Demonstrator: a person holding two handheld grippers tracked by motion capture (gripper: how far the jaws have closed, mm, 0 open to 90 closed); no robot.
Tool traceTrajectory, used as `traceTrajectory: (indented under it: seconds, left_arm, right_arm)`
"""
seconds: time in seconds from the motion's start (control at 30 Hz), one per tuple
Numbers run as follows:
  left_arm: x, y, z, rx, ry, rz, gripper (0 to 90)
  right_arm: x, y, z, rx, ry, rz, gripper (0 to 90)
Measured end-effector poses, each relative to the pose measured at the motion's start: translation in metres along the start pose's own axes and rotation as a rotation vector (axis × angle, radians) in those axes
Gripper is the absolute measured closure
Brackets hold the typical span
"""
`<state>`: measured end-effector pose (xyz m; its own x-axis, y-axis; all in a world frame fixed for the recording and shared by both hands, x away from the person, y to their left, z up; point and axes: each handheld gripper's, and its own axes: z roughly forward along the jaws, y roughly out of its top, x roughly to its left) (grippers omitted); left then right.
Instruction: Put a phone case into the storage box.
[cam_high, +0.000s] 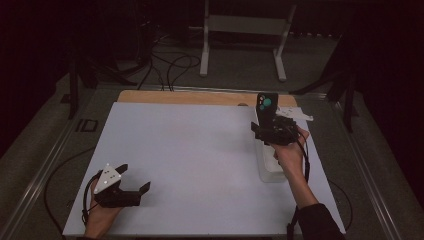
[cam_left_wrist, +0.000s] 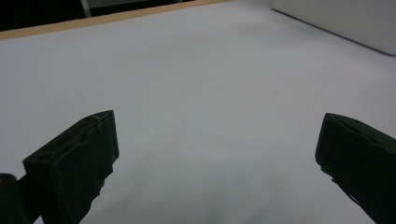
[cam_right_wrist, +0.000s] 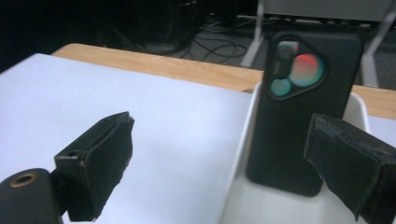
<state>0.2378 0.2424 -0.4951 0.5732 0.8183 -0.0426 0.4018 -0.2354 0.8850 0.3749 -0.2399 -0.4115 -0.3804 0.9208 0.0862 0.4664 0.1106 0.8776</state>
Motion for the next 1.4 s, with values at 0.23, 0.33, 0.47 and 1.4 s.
traceTrajectory:
  seconds: [0.23, 0.33, 0.47, 1.4]
  left_arm:
    - [0.0, 0.0, 0.0, -0.003, 0.0, -0.002, 0.1]
    - [0.0, 0.0, 0.0, -0.001, 0.001, -0.001, 0.1]
    - [-0.001, 0.0, 0.0, 0.002, 0.003, 0.003, 0.1]
    - [-0.008, 0.01, -0.01, -0.073, -0.006, 0.017, 0.1]
  right_arm:
    - [0.009, -0.012, -0.021, -0.028, 0.043, 0.002, 7.8]
    - [0.011, -0.017, -0.028, -0.024, 0.061, -0.004, 7.8]
    - [0.014, -0.023, -0.035, -0.023, 0.07, -0.021, 7.8]
    - [0.025, -0.099, -0.076, -0.121, 0.102, -0.135, 7.8]
